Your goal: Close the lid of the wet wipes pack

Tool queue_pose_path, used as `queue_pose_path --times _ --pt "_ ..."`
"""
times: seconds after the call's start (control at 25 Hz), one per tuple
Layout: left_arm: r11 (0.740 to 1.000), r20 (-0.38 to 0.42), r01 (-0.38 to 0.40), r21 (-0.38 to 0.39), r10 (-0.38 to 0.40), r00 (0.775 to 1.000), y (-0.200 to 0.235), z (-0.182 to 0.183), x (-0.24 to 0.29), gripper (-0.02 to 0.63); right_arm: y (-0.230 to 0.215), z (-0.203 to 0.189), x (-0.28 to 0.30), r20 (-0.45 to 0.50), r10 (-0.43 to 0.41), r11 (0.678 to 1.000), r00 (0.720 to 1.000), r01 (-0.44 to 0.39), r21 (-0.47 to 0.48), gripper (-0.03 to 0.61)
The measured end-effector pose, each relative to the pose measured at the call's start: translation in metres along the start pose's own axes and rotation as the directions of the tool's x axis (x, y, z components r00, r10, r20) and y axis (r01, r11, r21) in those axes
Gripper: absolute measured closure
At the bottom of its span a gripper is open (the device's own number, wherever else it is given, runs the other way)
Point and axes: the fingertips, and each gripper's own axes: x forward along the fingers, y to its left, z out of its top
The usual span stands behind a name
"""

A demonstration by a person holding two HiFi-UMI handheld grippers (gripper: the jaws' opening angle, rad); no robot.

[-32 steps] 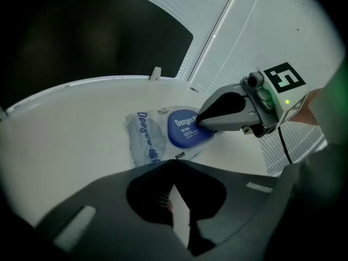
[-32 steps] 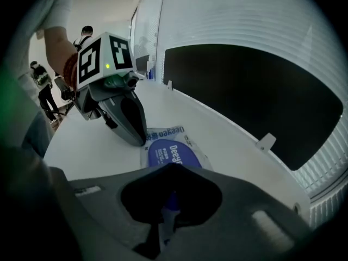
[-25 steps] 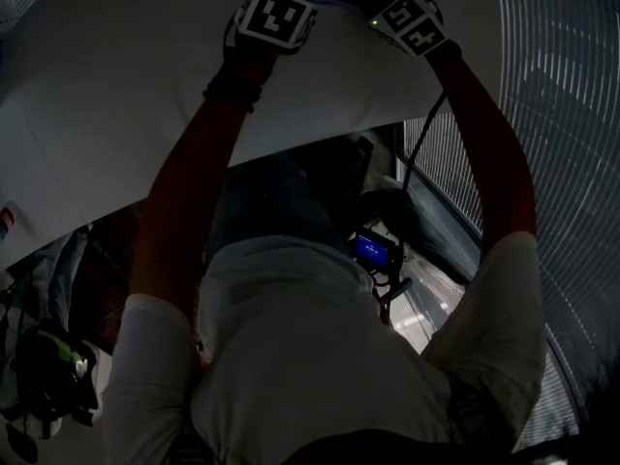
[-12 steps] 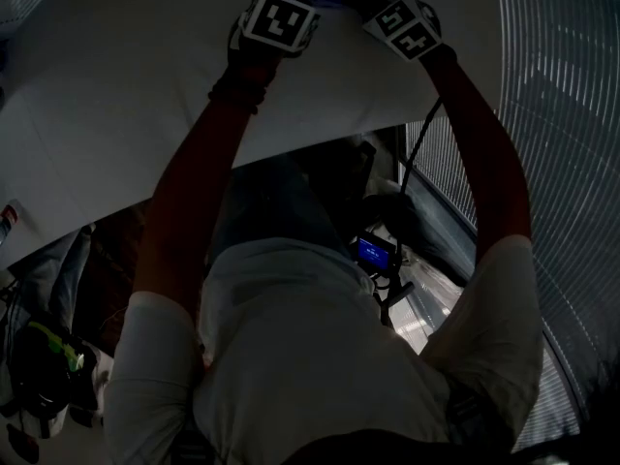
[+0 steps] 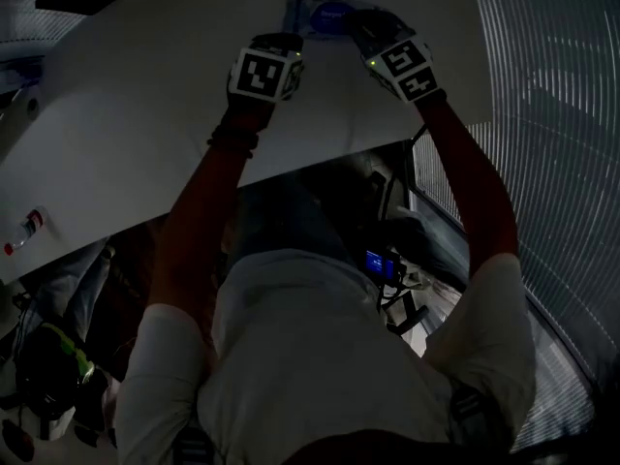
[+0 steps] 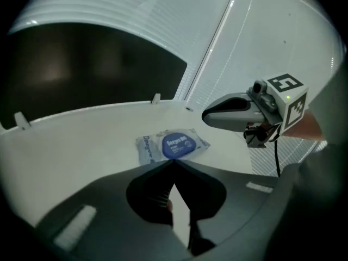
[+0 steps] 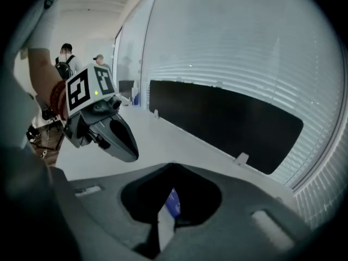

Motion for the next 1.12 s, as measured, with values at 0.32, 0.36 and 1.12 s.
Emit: queue_pose_path --times 0.32,0.36,1.12 --pt "0.997 0.211 -0.025 0.073 0.009 0.977 -0.043 0.055 -0.107 0.611 0.028 0.091 -0.078 0.204 -0.097 0.985 0.974 0.065 0.159 0.578" --pt "0.996 0.232 -0.031 0.082 0.012 0.973 -0.049 0.057 -0.122 0.611 0.035 0.104 -0.091 0.229 -0.11 0.982 0.967 0.07 0.175 0.578" --pt "0.974 0.587 -0.064 0.216 -0.077 0.806 -0.161 0.076 -0.342 0.611 0.17 0.259 -0.269 0.554 -0.214 0.967 0.804 0.094 0.237 0.578"
